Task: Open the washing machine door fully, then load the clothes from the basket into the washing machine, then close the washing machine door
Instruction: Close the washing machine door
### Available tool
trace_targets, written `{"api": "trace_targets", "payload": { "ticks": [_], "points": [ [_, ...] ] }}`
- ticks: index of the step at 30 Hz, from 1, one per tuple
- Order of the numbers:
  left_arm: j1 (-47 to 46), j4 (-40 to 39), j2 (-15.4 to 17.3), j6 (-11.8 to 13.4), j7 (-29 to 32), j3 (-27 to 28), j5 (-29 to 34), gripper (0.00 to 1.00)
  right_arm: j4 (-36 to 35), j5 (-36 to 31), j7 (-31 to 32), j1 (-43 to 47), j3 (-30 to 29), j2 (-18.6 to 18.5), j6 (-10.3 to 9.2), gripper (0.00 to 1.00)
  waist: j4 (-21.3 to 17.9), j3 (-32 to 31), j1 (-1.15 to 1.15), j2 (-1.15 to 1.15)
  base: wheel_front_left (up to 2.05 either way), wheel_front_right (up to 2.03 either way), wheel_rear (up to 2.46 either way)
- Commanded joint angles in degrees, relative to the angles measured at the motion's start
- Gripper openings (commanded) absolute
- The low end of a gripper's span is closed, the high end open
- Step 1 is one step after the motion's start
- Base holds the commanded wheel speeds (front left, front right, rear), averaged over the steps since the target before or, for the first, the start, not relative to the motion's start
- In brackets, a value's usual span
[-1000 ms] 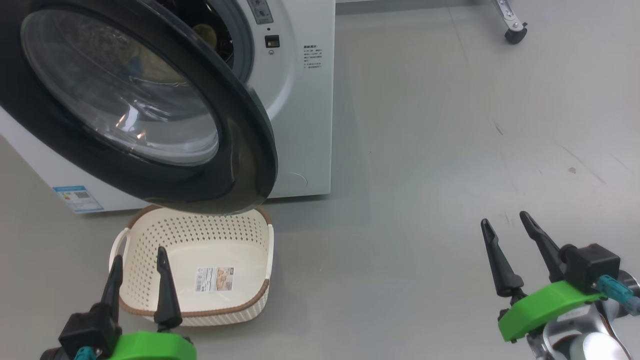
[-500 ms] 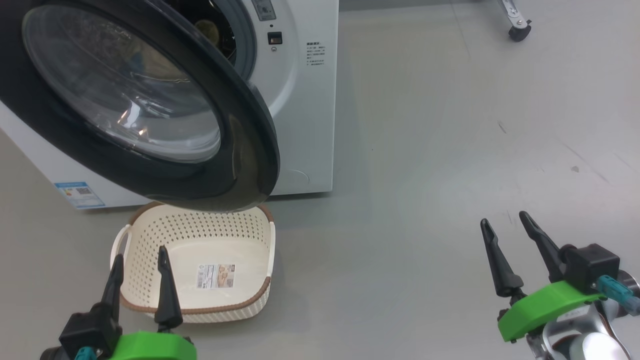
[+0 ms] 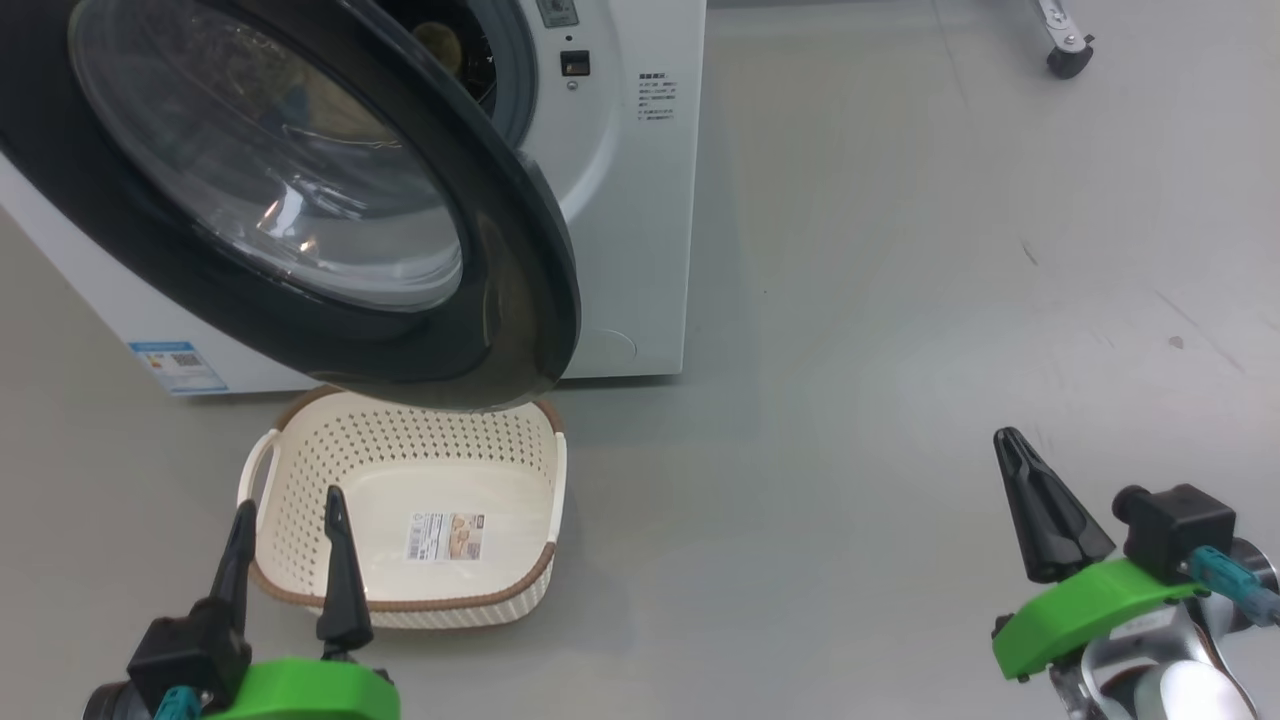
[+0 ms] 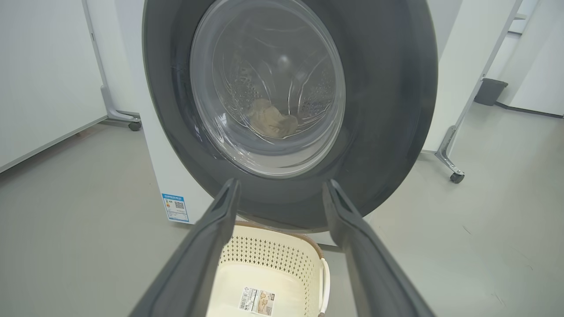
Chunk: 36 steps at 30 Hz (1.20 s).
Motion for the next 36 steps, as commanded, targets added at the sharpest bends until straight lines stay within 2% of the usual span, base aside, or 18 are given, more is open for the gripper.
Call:
{"api": "trace_targets", "payload": {
  "ticks": [1,7,18,28,32,36],
  "points": [
    [-3.1,-1.67,1.03,0.04,-0.43,1.67,0.11,1.0,-1.45,0.25,-0.34,-3.29,1.49,-0.32,-0.16,0.0,0.58,0.2,0.0,0.0,0.0,0.0,0.0],
    [-4.31,-1.41,0.55,-0.24,-0.53,0.37,0.35,1.0,2.5,0.43,-1.3,-7.93,3.32,-0.32,-0.16,0.0,3.51,0.95,0.0,0.0,0.0,0.0,0.0],
    [-7.36,1.33,-0.92,-2.18,-1.51,-3.15,0.36,1.0,17.82,2.48,-5.64,-21.07,6.83,-0.32,-0.16,0.0,11.51,0.5,0.0,0.0,0.0,0.0,0.0],
    [-9.34,3.87,-2.11,-4.09,-1.85,-6.44,0.49,1.0,30.49,3.97,-9.82,-30.2,6.63,-0.32,-0.16,0.0,17.53,-0.23,0.0,0.0,0.0,0.0,0.0],
    [-9.95,4.75,-2.56,-4.73,-1.91,-7.94,0.69,1.0,31.44,4.64,-11.64,-33.59,4.93,-0.32,-0.16,0.0,20.17,-0.63,0.0,0.0,0.0,0.0,0.0],
    [-10.03,4.97,-2.44,-4.92,-1.93,-8.48,0.77,1.0,26.74,5.68,-12.24,-35.87,4.62,-0.32,-0.16,0.0,21.61,-1.04,0.0,0.0,0.0,0.0,0.0]
  ]
}}
